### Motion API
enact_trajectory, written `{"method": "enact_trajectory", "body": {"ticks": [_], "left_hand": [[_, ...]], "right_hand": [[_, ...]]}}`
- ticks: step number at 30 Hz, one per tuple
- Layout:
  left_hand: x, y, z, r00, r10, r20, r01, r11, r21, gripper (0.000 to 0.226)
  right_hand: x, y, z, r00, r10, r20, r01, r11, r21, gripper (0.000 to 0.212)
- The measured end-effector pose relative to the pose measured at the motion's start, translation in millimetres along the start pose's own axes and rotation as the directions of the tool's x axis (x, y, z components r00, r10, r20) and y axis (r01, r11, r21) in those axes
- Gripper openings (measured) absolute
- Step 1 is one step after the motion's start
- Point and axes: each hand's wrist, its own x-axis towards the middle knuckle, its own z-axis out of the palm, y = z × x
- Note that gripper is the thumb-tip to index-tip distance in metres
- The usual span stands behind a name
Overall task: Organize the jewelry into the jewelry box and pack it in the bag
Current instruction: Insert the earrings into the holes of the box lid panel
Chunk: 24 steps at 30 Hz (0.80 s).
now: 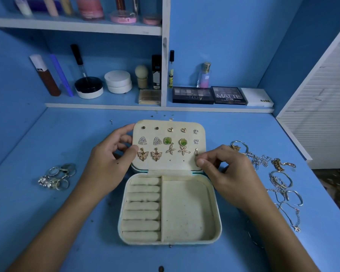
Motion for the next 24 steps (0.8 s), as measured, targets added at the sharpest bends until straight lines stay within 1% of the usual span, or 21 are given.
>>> {"method": "enact_trajectory", "body": {"ticks": [3, 10, 14, 24], "left_hand": [[-0.1, 0.3, 0.0, 1.000, -0.001, -0.005, 0.001, 1.000, -0.005, 0.045], [-0.2, 1.2, -0.1, 1.000, -0.003, 0.005, 0.003, 1.000, 0.014, 0.051], [-0.6, 2.4, 0.4, 1.000, -0.004, -0.003, 0.004, 1.000, 0.002, 0.045], [-0.3, 0.4, -0.6, 1.000, 0.002, -0.002, -0.002, 1.000, 0.003, 0.045]], "right_hand": [[-0.6, 0.1, 0.3, 1.000, -0.006, -0.002, 0.006, 1.000, -0.002, 0.008], [-0.3, 0.6, 0.0, 1.000, -0.005, -0.001, 0.005, 1.000, -0.004, 0.008], [0.0, 1.1, -0.7, 1.000, 0.010, 0.008, -0.010, 1.000, 0.006, 0.008], [-0.1, 0.7, -1.1, 1.000, 0.010, 0.005, -0.010, 1.000, -0.011, 0.011]]}}
